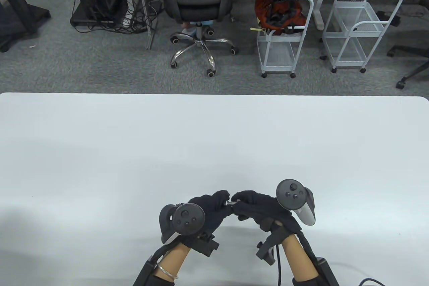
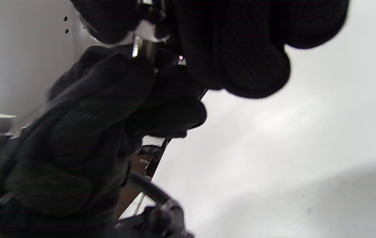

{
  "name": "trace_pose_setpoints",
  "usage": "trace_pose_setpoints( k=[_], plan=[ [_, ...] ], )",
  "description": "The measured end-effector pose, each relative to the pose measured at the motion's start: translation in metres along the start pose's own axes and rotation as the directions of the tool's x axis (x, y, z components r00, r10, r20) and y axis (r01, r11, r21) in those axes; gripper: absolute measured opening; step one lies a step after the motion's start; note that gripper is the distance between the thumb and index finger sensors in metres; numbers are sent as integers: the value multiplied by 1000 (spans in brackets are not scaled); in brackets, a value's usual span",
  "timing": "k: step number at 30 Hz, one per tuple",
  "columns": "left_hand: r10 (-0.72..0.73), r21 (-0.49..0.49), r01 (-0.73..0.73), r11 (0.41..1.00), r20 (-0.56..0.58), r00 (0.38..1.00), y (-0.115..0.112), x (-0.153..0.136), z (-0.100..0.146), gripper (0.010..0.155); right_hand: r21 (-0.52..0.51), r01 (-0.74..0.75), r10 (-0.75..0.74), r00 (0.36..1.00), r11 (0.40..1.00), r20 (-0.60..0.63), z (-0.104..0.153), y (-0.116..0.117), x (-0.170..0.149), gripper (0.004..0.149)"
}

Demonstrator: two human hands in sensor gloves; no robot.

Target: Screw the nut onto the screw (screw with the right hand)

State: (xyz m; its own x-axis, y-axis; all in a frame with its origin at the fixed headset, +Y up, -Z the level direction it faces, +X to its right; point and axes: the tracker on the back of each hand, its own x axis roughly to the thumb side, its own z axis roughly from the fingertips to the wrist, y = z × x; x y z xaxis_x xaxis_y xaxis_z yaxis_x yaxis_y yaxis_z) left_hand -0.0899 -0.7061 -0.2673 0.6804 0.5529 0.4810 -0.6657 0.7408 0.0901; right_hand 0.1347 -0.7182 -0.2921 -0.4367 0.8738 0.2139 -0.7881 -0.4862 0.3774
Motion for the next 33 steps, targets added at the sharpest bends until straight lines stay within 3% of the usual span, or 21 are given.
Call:
trace_pose_setpoints(
  k=[7, 11, 15, 17, 20, 24, 26, 29, 33],
  plan=[
    [-18, 15, 18, 1000, -2, 1000, 1, 1, 0, 47, 58, 47, -49, 998, 997, 31, 0, 0, 0, 55],
    [7, 6, -7, 1000, 2, 1000, 0, 1, 0, 48, -13, -5, 5, 1000, 1000, 1, 1, -3, -2, 53],
    [-10, 14, 10, 1000, 5, 1000, 0, 2, 1, 48, 47, 41, -42, 999, 998, 20, 1, -4, -2, 59],
    [-16, 15, 16, 1000, 5, 1000, 1, 1, 1, 48, 65, 46, -49, 998, 997, 36, 0, -3, 0, 55],
    [4, 15, -4, 1000, 0, 1000, 1, 2, 1, 48, 16, 2, -2, 1000, 1000, 19, 0, -3, -1, 52],
    [-7, 27, 7, 1000, -1, 1000, 2, 1, 1, 48, 67, 47, -50, 998, 997, 35, 0, -1, 0, 59],
    [-2, 28, 2, 1000, -5, 1000, 3, 1, 1, 48, 80, 45, -48, 998, 996, 49, -1, -1, 2, 54],
    [4, 27, -4, 1000, -6, 1000, 2, 1, 1, 48, 37, -2, 1, 1000, 999, 23, 0, -1, 1, 53],
    [0, 28, 0, 1000, -5, 1000, 2, 1, 1, 48, 82, 32, -36, 998, 996, 53, 0, 0, 3, 60]
  ],
)
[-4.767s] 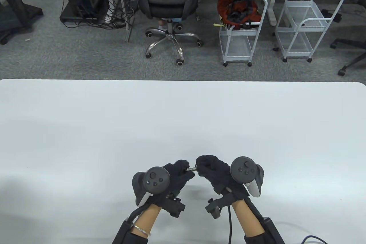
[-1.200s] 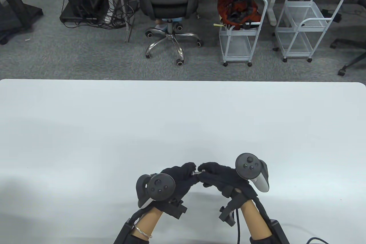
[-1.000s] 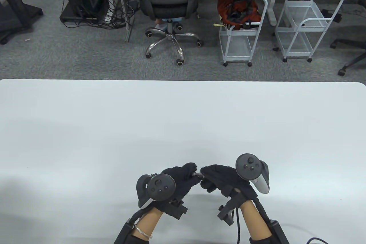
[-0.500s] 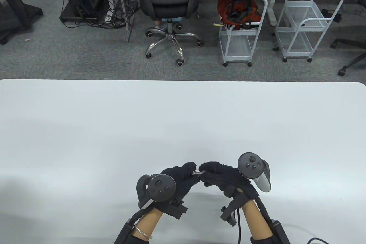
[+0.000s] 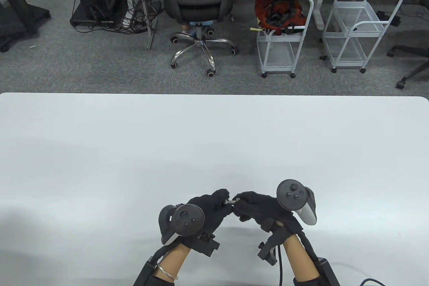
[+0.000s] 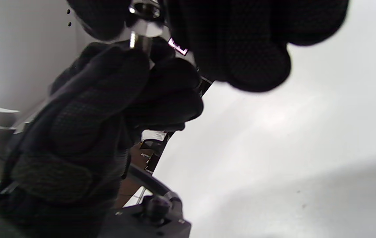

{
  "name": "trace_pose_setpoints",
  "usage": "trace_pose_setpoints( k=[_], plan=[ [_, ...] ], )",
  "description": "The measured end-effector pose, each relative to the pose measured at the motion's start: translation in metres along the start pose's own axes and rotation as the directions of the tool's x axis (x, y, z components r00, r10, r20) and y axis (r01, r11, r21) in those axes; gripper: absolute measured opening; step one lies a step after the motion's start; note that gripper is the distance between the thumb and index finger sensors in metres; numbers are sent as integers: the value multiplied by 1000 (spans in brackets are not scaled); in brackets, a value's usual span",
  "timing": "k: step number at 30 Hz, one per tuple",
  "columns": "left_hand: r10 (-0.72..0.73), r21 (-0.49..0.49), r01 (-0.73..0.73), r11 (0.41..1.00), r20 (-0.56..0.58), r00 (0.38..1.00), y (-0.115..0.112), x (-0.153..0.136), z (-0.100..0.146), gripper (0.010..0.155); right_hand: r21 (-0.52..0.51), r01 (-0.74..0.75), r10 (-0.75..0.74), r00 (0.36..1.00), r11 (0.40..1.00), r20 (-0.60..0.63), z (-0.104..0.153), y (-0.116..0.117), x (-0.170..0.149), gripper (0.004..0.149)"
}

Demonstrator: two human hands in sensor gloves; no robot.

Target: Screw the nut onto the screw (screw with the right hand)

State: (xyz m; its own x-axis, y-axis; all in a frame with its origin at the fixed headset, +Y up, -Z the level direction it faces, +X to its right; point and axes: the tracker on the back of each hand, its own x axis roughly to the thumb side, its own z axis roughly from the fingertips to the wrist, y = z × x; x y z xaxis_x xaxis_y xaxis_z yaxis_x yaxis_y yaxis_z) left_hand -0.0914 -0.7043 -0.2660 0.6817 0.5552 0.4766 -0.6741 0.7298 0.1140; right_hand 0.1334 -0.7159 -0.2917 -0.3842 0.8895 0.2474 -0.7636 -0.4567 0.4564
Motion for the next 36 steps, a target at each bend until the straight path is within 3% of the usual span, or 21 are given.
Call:
trace_pose_setpoints(
  k=[4, 8, 13, 16, 21, 25, 27, 31, 33, 36],
  plan=[
    [6, 4, -6, 1000, -4, 1000, 0, 0, 0, 48, -21, -47, 47, 999, 999, -27, 0, -1, -1, 53],
    [8, 0, -8, 1000, -9, 1000, 0, -1, 0, 48, -17, -12, 12, 1000, 1000, -5, 1, 0, -1, 60],
    [1, 5, -1, 1000, -6, 1000, 1, -1, 0, 48, -33, -38, 38, 999, 999, -17, 1, 0, -1, 53],
    [3, 7, -3, 1000, -8, 1000, 1, -1, 0, 48, -22, -7, 7, 1000, 1000, -6, 2, 1, -1, 61],
    [10, 5, -10, 1000, -8, 1000, 1, -1, 0, 48, -45, -39, 39, 999, 998, -13, 1, 0, -2, 53],
    [8, 3, -8, 1000, -8, 1000, 1, -1, 0, 48, -9, -3, 3, 1000, 1000, 16, 1, 1, -1, 60],
    [7, 2, -7, 1000, -4, 1000, 0, 0, 1, 48, -17, -12, 13, 1000, 1000, 24, -1, 1, 0, 54],
    [3, 0, -3, 1000, 2, 1000, -1, 1, 1, 48, -39, -56, 54, 998, 998, -28, 1, 0, -1, 54],
    [-6, -2, 6, 1000, 3, 1000, -2, 1, 0, 48, 0, -24, 24, 1000, 1000, -2, 0, 1, 1, 60],
    [5, -12, -5, 1000, -1, 1000, -3, 1, 1, 48, 10, -56, 56, 998, 998, 0, 0, -1, 4, 55]
  ],
)
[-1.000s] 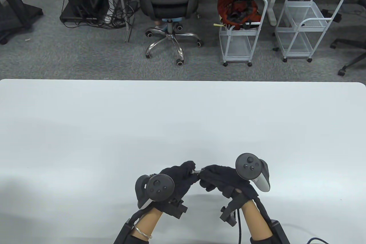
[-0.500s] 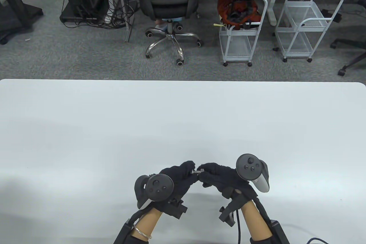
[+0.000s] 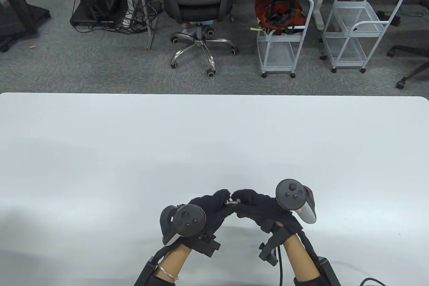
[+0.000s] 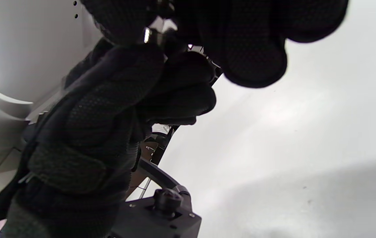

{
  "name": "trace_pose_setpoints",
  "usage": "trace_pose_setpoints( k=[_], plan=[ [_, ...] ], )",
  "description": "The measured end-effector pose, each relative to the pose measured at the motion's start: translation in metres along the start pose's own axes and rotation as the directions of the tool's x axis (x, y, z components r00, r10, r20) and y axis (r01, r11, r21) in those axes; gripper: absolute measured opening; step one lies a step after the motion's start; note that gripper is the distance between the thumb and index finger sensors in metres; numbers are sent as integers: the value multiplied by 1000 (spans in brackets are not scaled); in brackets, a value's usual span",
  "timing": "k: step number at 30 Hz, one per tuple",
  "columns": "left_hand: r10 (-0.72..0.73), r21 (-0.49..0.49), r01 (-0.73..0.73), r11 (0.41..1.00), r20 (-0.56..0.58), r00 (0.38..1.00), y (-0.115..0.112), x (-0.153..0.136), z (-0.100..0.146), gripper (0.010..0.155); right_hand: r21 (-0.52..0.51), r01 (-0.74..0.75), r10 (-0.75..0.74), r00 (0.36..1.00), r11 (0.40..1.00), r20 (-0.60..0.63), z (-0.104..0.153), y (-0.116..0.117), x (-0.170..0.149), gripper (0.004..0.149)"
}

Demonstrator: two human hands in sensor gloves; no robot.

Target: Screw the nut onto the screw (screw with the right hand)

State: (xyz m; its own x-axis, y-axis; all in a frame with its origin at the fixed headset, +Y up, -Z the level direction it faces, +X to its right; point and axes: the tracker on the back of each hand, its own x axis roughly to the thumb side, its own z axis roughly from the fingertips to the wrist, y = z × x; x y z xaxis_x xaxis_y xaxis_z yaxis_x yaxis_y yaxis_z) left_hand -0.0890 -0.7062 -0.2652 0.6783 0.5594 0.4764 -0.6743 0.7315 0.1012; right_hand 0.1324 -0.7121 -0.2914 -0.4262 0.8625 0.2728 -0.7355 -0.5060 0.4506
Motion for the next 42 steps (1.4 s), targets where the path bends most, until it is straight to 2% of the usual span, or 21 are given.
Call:
trace_pose_setpoints(
  k=[3, 6, 7, 11, 14, 16, 20, 22, 24, 28, 31, 33, 36, 40, 42],
  plan=[
    [-6, -4, 6, 1000, 12, 1000, -2, 3, 1, 48, -63, -47, 44, 998, 997, -51, 2, -2, 0, 55],
    [-31, 0, 31, 1000, 23, 999, -2, 5, 1, 48, 5, 8, -8, 1000, 1000, -8, 3, -3, 2, 60],
    [-33, 0, 33, 999, 24, 999, -1, 5, 1, 48, 15, 18, -18, 1000, 1000, -11, 3, -4, 3, 57],
    [-20, 0, 20, 1000, 35, 999, 0, 7, 1, 48, -60, -79, 76, 996, 995, -57, 4, -5, 5, 54],
    [-35, 7, 35, 999, 34, 999, 0, 7, 2, 48, -22, -56, 55, 998, 998, -30, 5, -4, 6, 60],
    [-33, 11, 32, 999, 23, 999, 1, 6, 2, 48, 10, -41, 41, 999, 999, -13, 4, -4, 6, 54],
    [-23, 7, 22, 1000, 19, 1000, 1, 5, 2, 48, -47, -96, 94, 994, 994, -46, 5, -4, 6, 52],
    [-20, 7, 20, 1000, 18, 1000, 2, 5, 2, 48, 0, -62, 62, 998, 998, -20, 5, -3, 6, 60],
    [-18, 7, 18, 1000, 18, 1000, 1, 5, 1, 48, 22, -51, 52, 999, 998, -14, 3, -3, 7, 54],
    [-20, 7, 20, 1000, 18, 1000, 1, 5, 1, 48, -24, -78, 76, 996, 997, -44, 5, -3, 5, 53],
    [-10, 6, 10, 1000, 17, 1000, 1, 5, 1, 48, 6, -36, 36, 999, 999, -23, 5, -3, 6, 59],
    [-10, 6, 10, 1000, 20, 1000, 1, 6, 1, 48, 16, -52, 52, 999, 999, 5, 4, -4, 6, 53],
    [-14, 6, 14, 1000, 27, 1000, 1, 7, 1, 49, -26, -74, 73, 997, 997, -32, 5, -4, 4, 53],
    [-29, 11, 29, 1000, 28, 999, 1, 6, 1, 48, 47, -16, 16, 1000, 999, 9, 4, -1, 5, 63],
    [-33, 12, 33, 999, 26, 999, 2, 6, 1, 49, 59, -48, 48, 999, 997, 3, 3, -1, 7, 54]
  ],
)
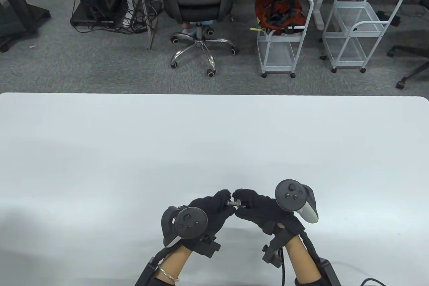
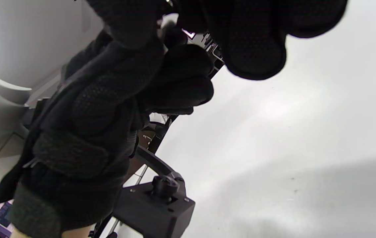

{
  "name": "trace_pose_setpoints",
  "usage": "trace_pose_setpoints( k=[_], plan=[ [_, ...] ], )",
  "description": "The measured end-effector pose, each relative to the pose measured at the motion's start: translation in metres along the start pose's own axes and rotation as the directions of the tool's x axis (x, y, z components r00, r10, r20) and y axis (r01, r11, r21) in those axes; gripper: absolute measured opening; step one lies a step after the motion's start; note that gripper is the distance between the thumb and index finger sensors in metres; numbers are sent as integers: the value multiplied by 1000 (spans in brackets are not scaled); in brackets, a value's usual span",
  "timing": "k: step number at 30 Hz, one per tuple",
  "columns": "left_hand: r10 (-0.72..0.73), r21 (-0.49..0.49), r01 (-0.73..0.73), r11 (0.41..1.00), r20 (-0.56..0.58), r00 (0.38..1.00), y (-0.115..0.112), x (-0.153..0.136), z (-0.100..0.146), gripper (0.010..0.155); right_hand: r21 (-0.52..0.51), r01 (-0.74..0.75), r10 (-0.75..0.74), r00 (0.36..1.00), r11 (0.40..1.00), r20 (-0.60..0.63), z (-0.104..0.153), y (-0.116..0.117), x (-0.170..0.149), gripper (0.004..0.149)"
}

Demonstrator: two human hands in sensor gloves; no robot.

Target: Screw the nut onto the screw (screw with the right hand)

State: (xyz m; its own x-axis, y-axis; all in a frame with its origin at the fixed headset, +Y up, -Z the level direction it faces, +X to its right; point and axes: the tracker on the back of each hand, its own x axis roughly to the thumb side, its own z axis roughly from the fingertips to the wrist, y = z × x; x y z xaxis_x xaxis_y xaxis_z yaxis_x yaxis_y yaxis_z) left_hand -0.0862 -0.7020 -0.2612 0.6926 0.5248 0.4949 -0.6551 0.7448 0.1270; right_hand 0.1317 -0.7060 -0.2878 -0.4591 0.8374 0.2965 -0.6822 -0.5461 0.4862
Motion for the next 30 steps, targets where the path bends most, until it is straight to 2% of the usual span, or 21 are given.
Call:
trace_pose_setpoints(
  k=[4, 6, 7, 9, 12, 15, 17, 21, 24, 28, 30],
  plan=[
    [1, 6, -1, 1000, -14, 1000, 1, -3, -1, 49, -45, -54, 53, 998, 998, -27, 1, -2, -1, 48],
    [13, 5, -13, 1000, -20, 1000, 1, -4, 0, 48, -41, -6, 5, 1000, 999, -5, 1, -1, -1, 59],
    [14, 4, -14, 1000, -20, 1000, 1, -3, 0, 49, -66, 18, -17, 1000, 998, 9, 1, 0, -1, 60],
    [3, 1, -3, 1000, -13, 1000, 0, -2, 0, 49, -89, 26, -23, 999, 996, 35, -1, 1, -1, 53],
    [-1, -5, 1, 1000, -3, 1000, 0, 0, 0, 49, -125, -29, 28, 1000, 992, -13, 2, -1, -2, 51],
    [-4, -4, 4, 1000, 1, 1000, -1, 0, 0, 48, -83, 10, -10, 1000, 997, 11, 2, 0, -2, 58],
    [2, -5, -2, 1000, -2, 1000, -1, 0, 0, 49, -53, 17, -16, 1000, 998, 17, 1, 0, 0, 54],
    [0, -6, 0, 1000, 2, 1000, -1, 0, -1, 49, -108, -81, 78, 997, 991, -30, 3, -2, 0, 50],
    [13, -9, -13, 1000, 0, 1000, -1, -1, -1, 49, -65, -29, 30, 999, 997, 17, 3, -2, 2, 58],
    [16, -5, -16, 1000, -3, 1000, -1, -1, -1, 49, -94, -72, 71, 997, 993, -12, 3, -3, 1, 50],
    [8, -3, -8, 1000, -1, 1000, -1, -1, -1, 49, -99, -55, 53, 998, 994, -16, 4, -2, 1, 52]
  ],
)
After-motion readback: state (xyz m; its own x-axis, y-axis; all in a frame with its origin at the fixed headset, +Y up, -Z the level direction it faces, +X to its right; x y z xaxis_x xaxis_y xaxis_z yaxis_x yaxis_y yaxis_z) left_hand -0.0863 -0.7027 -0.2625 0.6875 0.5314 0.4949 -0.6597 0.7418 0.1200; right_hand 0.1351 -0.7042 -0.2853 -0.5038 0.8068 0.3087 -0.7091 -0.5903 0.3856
